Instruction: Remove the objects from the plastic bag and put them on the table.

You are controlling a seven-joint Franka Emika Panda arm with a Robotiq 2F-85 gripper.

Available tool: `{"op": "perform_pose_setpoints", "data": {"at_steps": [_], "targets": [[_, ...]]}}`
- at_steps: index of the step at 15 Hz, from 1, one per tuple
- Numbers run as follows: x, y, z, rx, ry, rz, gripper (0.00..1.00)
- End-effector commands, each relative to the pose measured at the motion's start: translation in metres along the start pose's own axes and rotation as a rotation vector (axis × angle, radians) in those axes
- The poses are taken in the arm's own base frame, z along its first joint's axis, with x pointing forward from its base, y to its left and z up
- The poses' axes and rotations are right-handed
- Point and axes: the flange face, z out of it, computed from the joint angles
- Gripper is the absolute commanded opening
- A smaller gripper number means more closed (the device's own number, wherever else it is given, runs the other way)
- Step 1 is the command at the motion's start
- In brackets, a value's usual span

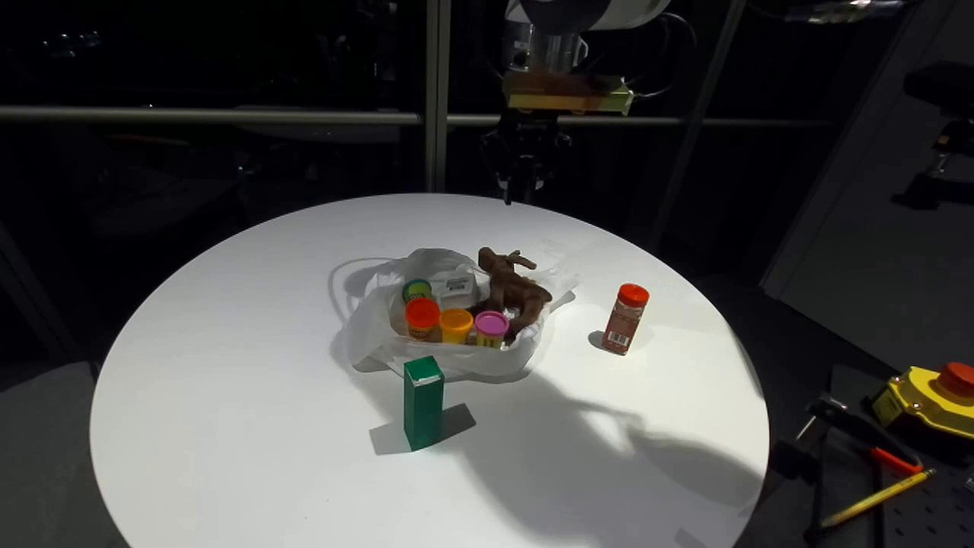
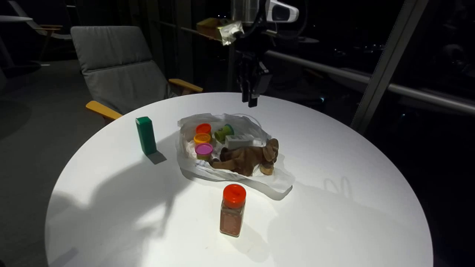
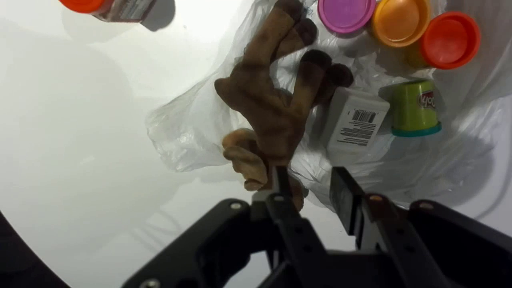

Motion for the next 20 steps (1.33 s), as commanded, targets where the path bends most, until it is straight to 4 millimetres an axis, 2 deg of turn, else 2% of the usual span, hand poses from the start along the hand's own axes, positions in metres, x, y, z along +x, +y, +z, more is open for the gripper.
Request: {"op": "perform_pose_setpoints", "data": {"at_steps": [1, 3, 5, 7, 8, 9, 11, 12, 13, 15, 16, 18, 19, 20], "targets": [[-0.054, 0.021, -0.031, 0.012, 0.040, 0.012, 0.09], [-0.083, 0.030, -0.038, 0.010, 0.030, 0.003, 0.09], [-0.102, 0.033, -0.040, 0.000, 0.020, -0.020, 0.09], [-0.114, 0.031, -0.037, -0.030, 0.011, -0.043, 0.60], [-0.120, 0.029, -0.036, -0.037, 0.005, -0.053, 0.60], [-0.125, 0.026, -0.037, -0.035, -0.007, -0.058, 0.65], [-0.140, 0.020, -0.050, -0.020, -0.073, -0.132, 0.80], [-0.126, 0.019, -0.029, -0.039, -0.043, -0.088, 0.87], [-0.130, 0.016, -0.031, -0.039, -0.048, -0.097, 0.69], [-0.130, 0.015, -0.028, -0.042, -0.052, -0.098, 0.84], [-0.130, 0.016, -0.026, -0.044, -0.055, -0.096, 0.87], [-0.128, 0.019, -0.024, -0.046, -0.057, -0.090, 0.86], [-0.128, 0.020, -0.025, -0.049, -0.038, -0.079, 0.97], [-0.121, 0.016, -0.022, -0.037, -0.026, -0.056, 0.98]]}}
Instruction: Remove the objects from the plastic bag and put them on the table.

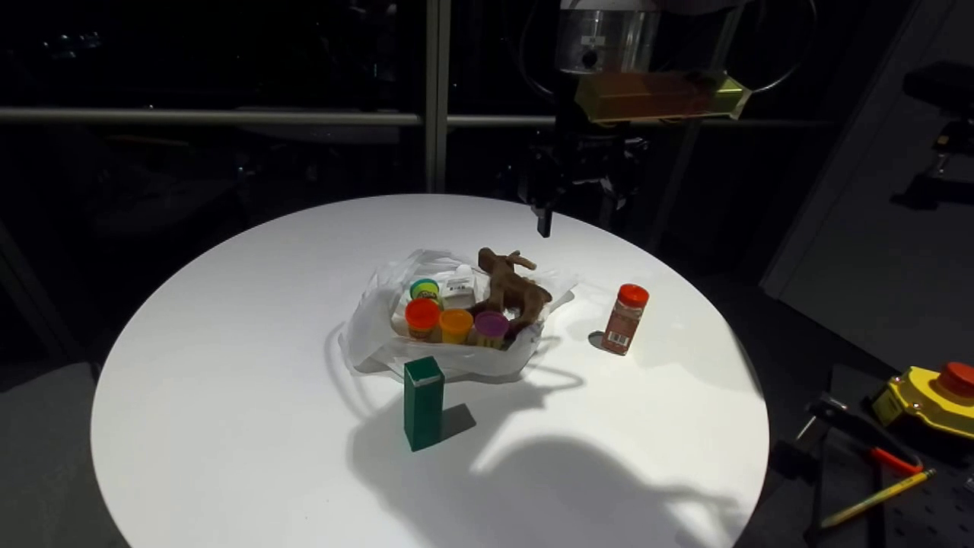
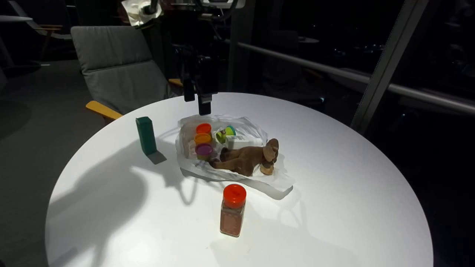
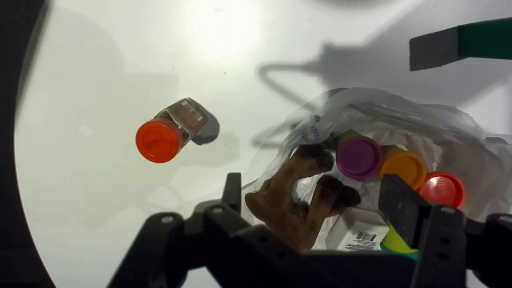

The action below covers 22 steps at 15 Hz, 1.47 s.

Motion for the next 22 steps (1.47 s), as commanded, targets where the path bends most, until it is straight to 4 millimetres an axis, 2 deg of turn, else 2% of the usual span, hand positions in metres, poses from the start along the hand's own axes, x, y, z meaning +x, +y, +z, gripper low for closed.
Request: {"op": "perform_pose_setpoints", "data": {"at_steps": [1, 4, 8, 11, 14, 17, 21, 22], "targets": [[0.016, -0.008, 0.004, 0.032, 0.050, 0.079, 1.00], [0.043, -0.034, 0.022, 0.077, 0.053, 0.176, 1.00], [0.083, -0.078, 0.069, 0.163, 0.034, 0.322, 1.00], [0.109, -0.101, 0.105, 0.153, 0.017, 0.401, 1.00], [0.132, -0.113, 0.135, 0.123, 0.030, 0.469, 1.00], [0.153, -0.119, 0.154, 0.128, 0.062, 0.533, 1.00], [0.173, -0.121, 0.171, 0.089, 0.111, 0.583, 1.00], [0.176, -0.122, 0.170, 0.080, 0.123, 0.586, 1.00]]}}
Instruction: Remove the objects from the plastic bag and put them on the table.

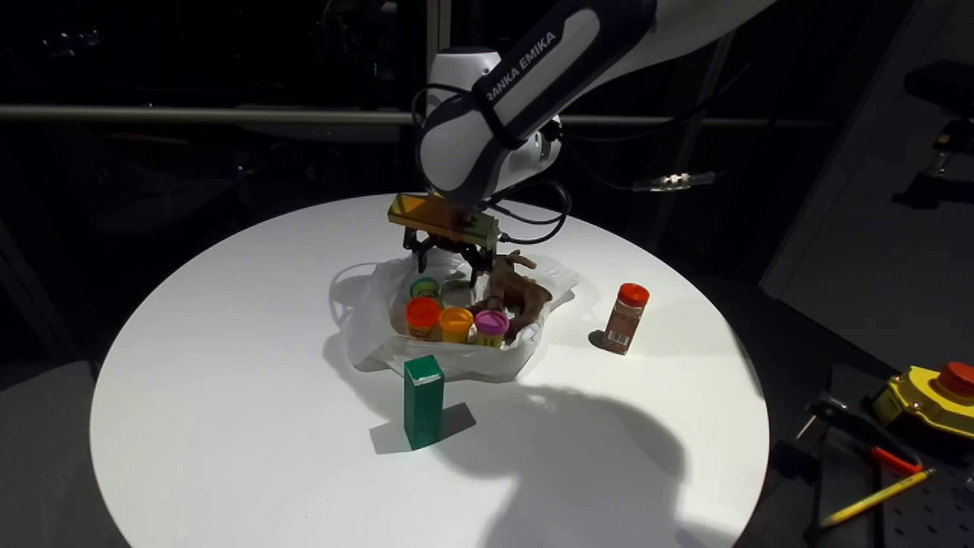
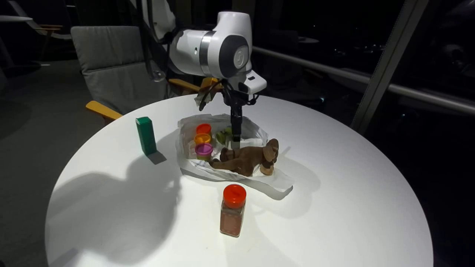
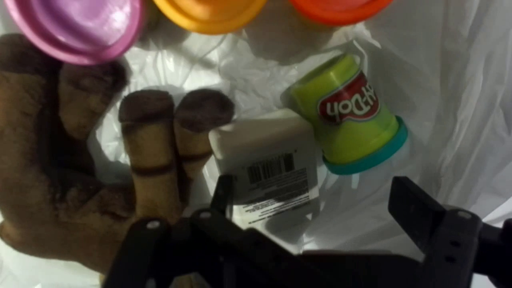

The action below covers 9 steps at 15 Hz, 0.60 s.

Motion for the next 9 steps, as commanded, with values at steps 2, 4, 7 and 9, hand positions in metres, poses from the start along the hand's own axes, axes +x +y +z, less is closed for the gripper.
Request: {"op": "perform_pose_setpoints", "data": {"at_steps": [2, 4, 7, 9], "targets": [[0.013, -0.020, 0.001, -0.028, 0.070, 0.024, 1.00], [0.019, -0.022, -0.004, -0.041, 0.093, 0.011, 1.00], [0.027, -0.020, -0.011, -0.078, 0.117, -0.023, 1.00], [0.030, -0.018, -0.011, -0.097, 0.118, -0.053, 1.00]]}}
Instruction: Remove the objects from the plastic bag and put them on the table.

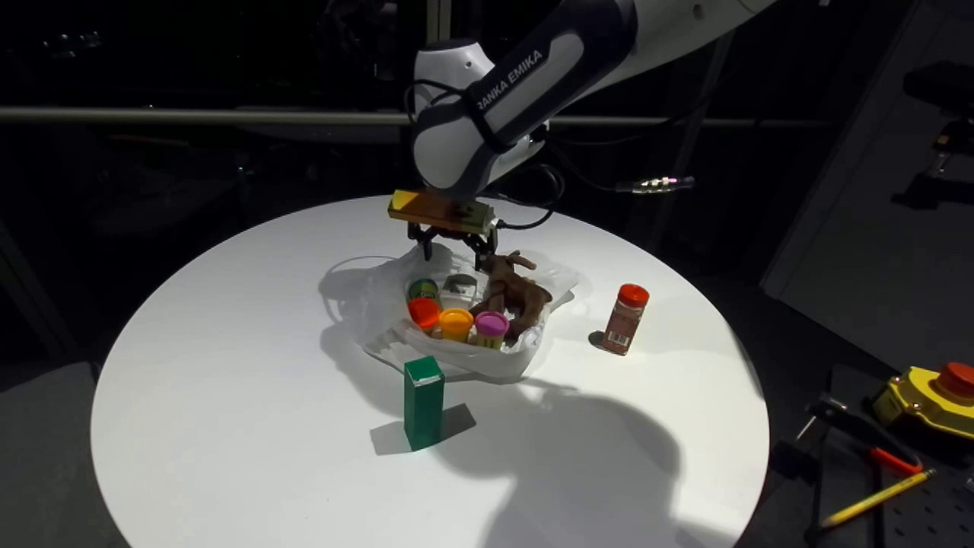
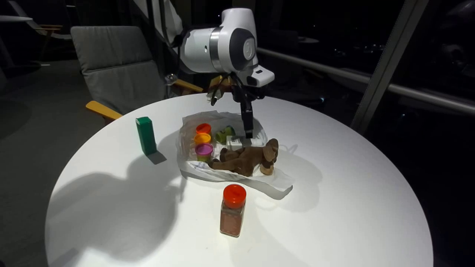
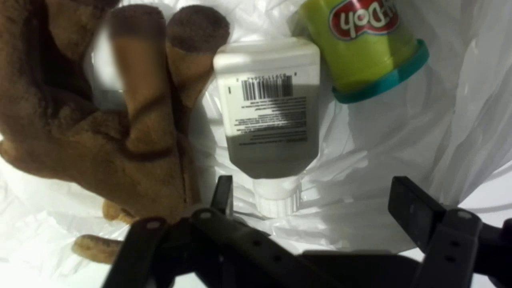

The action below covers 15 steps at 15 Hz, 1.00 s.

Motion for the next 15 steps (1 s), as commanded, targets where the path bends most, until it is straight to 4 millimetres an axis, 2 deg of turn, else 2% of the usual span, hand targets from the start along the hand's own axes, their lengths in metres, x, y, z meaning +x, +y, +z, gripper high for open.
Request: {"op": "perform_pose_setpoints", "data": {"at_steps": [1, 7, 11, 15], "targets": [[0.006, -0.004, -0.003, -0.024, 0.014, -0.047, 1.00], [-0.005, -0.004, 0.015, -0.029, -0.012, -0.162, 1.00], [-0.002, 0.000, 0.030, -0.047, 0.013, -0.231, 1.00], [0.005, 0.000, 0.036, -0.045, 0.034, -0.246, 1.00]]}}
